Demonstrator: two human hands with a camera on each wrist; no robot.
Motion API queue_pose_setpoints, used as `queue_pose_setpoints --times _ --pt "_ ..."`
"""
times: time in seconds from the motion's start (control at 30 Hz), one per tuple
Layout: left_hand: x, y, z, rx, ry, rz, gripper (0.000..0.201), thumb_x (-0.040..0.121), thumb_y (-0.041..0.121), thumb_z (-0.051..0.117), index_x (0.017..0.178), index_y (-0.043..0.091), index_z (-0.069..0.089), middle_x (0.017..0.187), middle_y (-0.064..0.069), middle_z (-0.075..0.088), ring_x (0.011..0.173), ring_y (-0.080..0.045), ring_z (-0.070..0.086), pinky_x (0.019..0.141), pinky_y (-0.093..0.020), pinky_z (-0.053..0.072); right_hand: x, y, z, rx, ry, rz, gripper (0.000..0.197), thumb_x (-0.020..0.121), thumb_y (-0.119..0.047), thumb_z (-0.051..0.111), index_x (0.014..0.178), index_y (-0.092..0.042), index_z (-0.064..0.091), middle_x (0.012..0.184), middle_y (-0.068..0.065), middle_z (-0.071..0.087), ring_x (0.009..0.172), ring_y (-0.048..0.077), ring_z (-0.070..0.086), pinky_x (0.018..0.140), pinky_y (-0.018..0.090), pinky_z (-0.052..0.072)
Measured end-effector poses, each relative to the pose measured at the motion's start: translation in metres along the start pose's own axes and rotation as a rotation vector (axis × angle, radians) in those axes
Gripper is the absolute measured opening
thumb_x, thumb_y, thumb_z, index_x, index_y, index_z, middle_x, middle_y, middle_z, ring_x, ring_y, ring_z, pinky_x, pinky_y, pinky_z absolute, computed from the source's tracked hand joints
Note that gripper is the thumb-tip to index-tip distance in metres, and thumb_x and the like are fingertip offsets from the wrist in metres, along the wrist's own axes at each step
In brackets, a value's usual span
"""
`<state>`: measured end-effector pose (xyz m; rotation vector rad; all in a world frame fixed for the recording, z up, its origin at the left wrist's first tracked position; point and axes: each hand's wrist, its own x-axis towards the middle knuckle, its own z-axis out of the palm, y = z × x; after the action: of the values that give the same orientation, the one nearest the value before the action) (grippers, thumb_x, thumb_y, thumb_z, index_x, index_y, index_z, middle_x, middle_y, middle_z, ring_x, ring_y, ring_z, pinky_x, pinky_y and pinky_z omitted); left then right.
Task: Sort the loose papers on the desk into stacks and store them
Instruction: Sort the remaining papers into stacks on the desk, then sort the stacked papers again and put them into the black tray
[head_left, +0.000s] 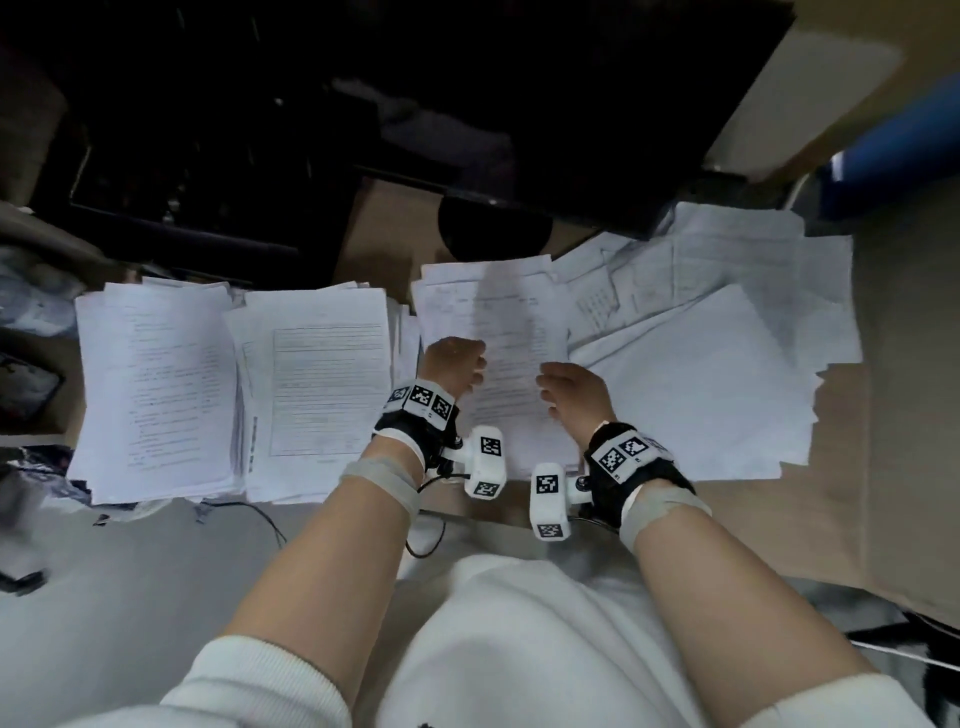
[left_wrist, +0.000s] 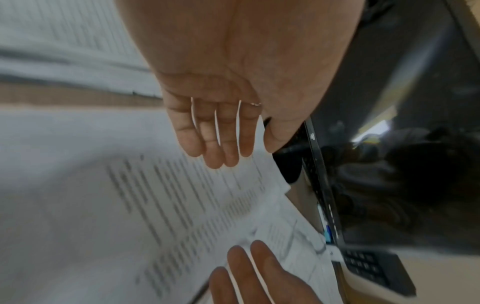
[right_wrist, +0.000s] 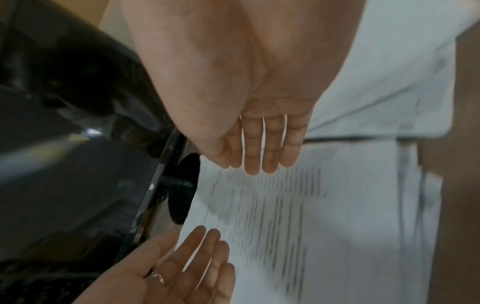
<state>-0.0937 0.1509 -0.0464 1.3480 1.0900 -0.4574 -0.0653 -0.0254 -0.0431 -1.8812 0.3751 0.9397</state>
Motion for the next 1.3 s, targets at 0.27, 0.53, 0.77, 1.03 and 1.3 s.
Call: queue_pose_setpoints --times 0.27,0.53,0.77,1.03,1.3 --pt "-0.023 -0.003 0.168 0.194 0.034 0.085 0.037 0.093 0.024 0.066 0.127 0.010 0.063 0.122 -0.014 0.065 0.112 -0.028 0.061 0.091 -0.029 0.046 0.016 0.052 -0.171 -0.046 0.182 0.240 0.065 0.093 -0.026 0.061 0.149 -0.010 0.031 0.150 0.015 0.041 0.130 0.033 0.047 0.101 0.037 0.038" --pt "-0.015 -0.017 0.239 0.453 0.062 -0.059 0.089 0.086 0.042 0.071 0.156 0.015 0.025 0.162 -0.006 0.016 0.149 -0.025 0.022 0.116 -0.035 0.026 0.042 0.084 -0.229 -0.057 0.308 0.496 0.077 0.087 -0.027 0.065 0.146 -0.002 0.021 0.142 0.022 0.042 0.117 0.040 0.053 0.078 0.040 0.044" --pt "-0.004 0.003 0.273 0.121 0.017 -0.072 0.087 0.081 0.028 0.077 0.151 0.008 0.031 0.150 -0.015 0.040 0.132 -0.032 0.047 0.111 -0.042 0.041 0.046 0.079 -0.260 -0.071 0.356 0.591 0.070 0.088 -0.035 0.065 0.138 0.004 0.038 0.131 0.015 0.053 0.111 0.034 0.056 0.086 0.043 0.047" --pt "0.021 0.022 0.261 0.375 0.102 0.015 0.095 0.067 0.047 0.070 0.152 0.018 0.037 0.151 -0.014 0.040 0.135 -0.036 0.044 0.111 -0.047 0.040 0.063 0.086 -0.274 -0.034 0.385 0.631 0.080 0.066 -0.070 0.063 0.111 -0.004 0.064 0.100 0.012 0.070 0.080 0.030 0.067 0.071 0.037 0.056" --pt "0.004 0.021 0.267 0.594 0.151 -0.035 0.048 0.086 0.021 0.061 0.133 0.010 0.058 0.133 -0.014 0.057 0.115 -0.036 0.059 0.093 -0.034 0.049 0.072 0.064 -0.280 0.140 0.400 0.526 0.049 0.096 -0.012 0.055 0.142 -0.001 0.042 0.128 0.012 0.057 0.110 0.031 0.060 0.080 0.031 0.047"
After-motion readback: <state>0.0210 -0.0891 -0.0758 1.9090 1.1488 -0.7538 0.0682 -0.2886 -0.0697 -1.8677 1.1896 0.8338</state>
